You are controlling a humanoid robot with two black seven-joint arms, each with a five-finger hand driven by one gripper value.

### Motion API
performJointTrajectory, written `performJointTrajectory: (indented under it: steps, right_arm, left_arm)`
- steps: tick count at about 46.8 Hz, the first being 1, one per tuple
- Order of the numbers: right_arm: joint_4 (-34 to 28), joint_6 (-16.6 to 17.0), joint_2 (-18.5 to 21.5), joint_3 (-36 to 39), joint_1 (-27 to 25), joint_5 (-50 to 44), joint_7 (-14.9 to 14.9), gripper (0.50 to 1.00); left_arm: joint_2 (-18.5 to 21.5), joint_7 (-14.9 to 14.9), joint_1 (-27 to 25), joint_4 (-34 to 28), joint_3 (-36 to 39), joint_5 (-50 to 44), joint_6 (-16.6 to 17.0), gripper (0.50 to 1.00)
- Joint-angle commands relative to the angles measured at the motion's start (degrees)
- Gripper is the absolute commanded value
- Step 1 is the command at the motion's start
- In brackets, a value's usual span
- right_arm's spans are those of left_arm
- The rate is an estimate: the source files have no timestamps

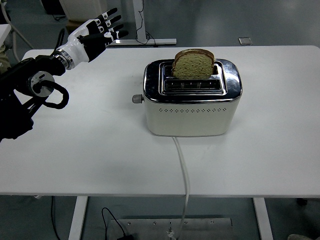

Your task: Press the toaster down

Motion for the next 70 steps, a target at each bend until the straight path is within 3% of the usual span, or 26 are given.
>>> performJointTrajectory:
  steps: [1, 8, 21, 38, 52, 67, 70]
  right_arm:
    - [0.0, 0.0, 0.0, 0.0, 0.0, 0.0, 0.0, 0.998]
    - [0.0, 0.0, 0.0, 0.0, 0.0, 0.0, 0.0, 0.998]
    - [0.0, 0.0, 0.0, 0.0, 0.0, 0.0, 0.0, 1.0]
    - [0.0, 0.0, 0.0, 0.0, 0.0, 0.0, 0.0, 0.998]
    - [0.0, 0.0, 0.0, 0.0, 0.0, 0.0, 0.0, 0.998]
    - [0.0, 0.0, 0.0, 0.0, 0.0, 0.0, 0.0, 0.998]
    - [0.0, 0.0, 0.0, 0.0, 0.0, 0.0, 0.0, 0.998]
  left_arm:
    - [4.0, 0.4, -0.3, -7.3, 0.1, 1.9, 1.1, 1.0]
    - [10.6, 1.4, -2.1, -15.2, 0.7, 3.4, 0.6, 1.0]
    - [18.2, 6.2, -6.2, -23.5, 4.7, 15.6, -3.2, 1.0]
    - [25.2, 8.2, -13.8, -26.5, 12.4, 29.6, -19.5, 1.0]
    - [27.7, 8.2, -14.8, -27.1, 12.4, 39.4, -19.5, 1.0]
    - [26.4, 8.4, -14.7, -28.1, 14.1, 44.4, -19.5, 1.0]
    - [25.2, 9.8, -14.7, -28.6, 14.2, 44.4, -19.5, 1.0]
